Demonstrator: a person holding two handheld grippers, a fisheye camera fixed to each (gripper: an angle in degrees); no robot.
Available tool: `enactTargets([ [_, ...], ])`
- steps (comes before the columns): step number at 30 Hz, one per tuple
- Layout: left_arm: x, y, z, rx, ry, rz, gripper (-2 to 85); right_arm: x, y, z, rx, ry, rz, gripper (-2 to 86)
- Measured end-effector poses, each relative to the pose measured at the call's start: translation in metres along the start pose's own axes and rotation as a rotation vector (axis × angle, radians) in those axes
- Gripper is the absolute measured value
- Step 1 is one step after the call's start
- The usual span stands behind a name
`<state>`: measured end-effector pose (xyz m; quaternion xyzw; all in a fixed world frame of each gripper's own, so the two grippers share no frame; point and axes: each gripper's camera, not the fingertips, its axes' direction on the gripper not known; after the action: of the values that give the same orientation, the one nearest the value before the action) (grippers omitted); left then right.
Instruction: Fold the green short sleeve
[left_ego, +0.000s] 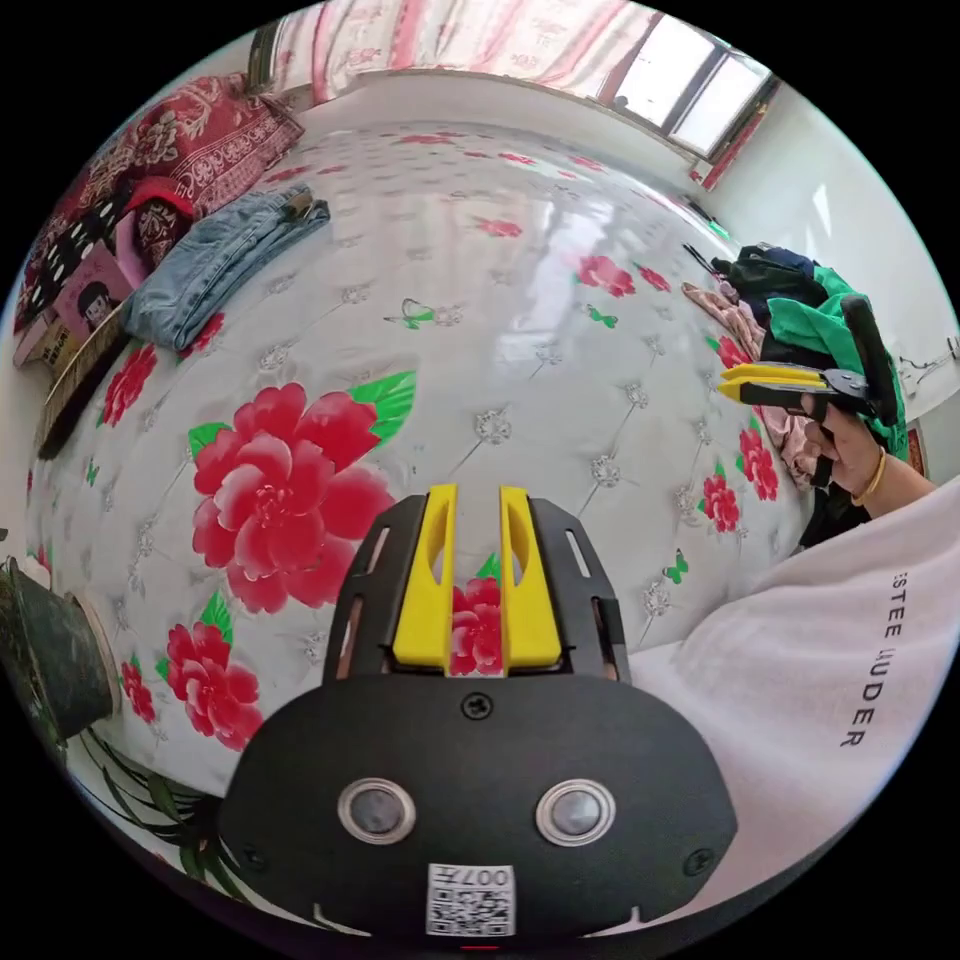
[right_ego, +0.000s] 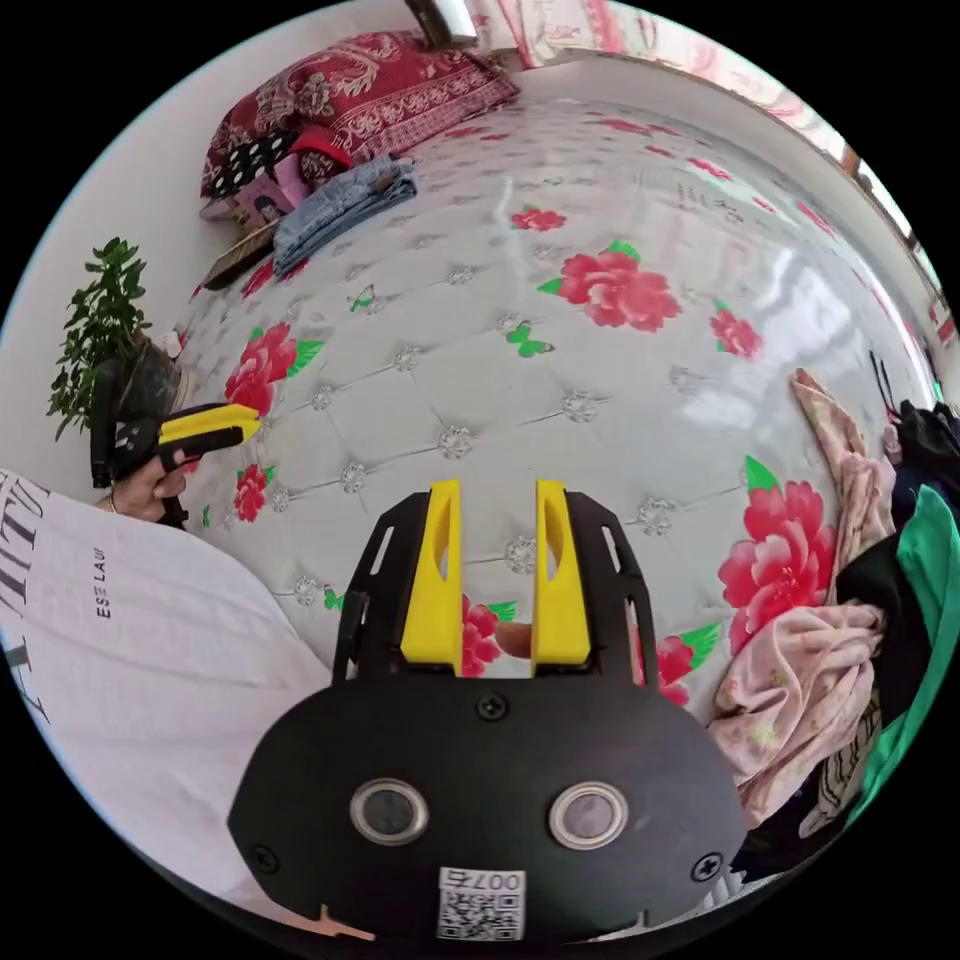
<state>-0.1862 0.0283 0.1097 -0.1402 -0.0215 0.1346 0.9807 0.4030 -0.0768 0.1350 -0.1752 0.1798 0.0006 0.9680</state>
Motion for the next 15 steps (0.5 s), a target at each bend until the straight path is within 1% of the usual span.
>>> enactTargets([
  [2,0.03,0.0,-0.017,0.025,-0.016,-0.008,7.5,0.009,0.012,-0.038,0.07,0.0,0.022,10.9],
  [5,0.068,0.01,-0.027,0.026,-0.007,-0.046,7.2,0.026,0.041,-0.104,0.155,0.105,0.009,11.9],
  [7,0.095,0.023,-0.031,0.015,-0.028,-0.059,7.1,0.053,0.073,-0.171,0.216,0.282,0.039,13.0],
  [8,0.115,0.034,-0.034,0.01,-0.056,-0.071,6.9,0.061,0.083,-0.192,0.239,0.341,0.058,13.4],
  [9,0.125,0.04,-0.036,0.01,-0.072,-0.078,6.8,0.079,0.103,-0.235,0.287,0.452,0.085,14.0],
  [10,0.146,0.053,-0.039,0.008,-0.101,-0.096,6.4,0.089,0.115,-0.257,0.31,0.512,0.096,14.4],
  [12,0.175,0.071,-0.039,-0.008,-0.126,-0.144,5.9,0.13,0.161,-0.338,0.365,0.745,0.169,15.8],
  [13,0.194,0.081,-0.037,-0.031,-0.123,-0.185,5.7,0.153,0.184,-0.373,0.356,0.832,0.21,16.6],
  [15,0.224,0.089,-0.036,-0.049,-0.097,-0.225,5.5,0.184,0.218,-0.413,0.317,0.919,0.269,17.5],
])
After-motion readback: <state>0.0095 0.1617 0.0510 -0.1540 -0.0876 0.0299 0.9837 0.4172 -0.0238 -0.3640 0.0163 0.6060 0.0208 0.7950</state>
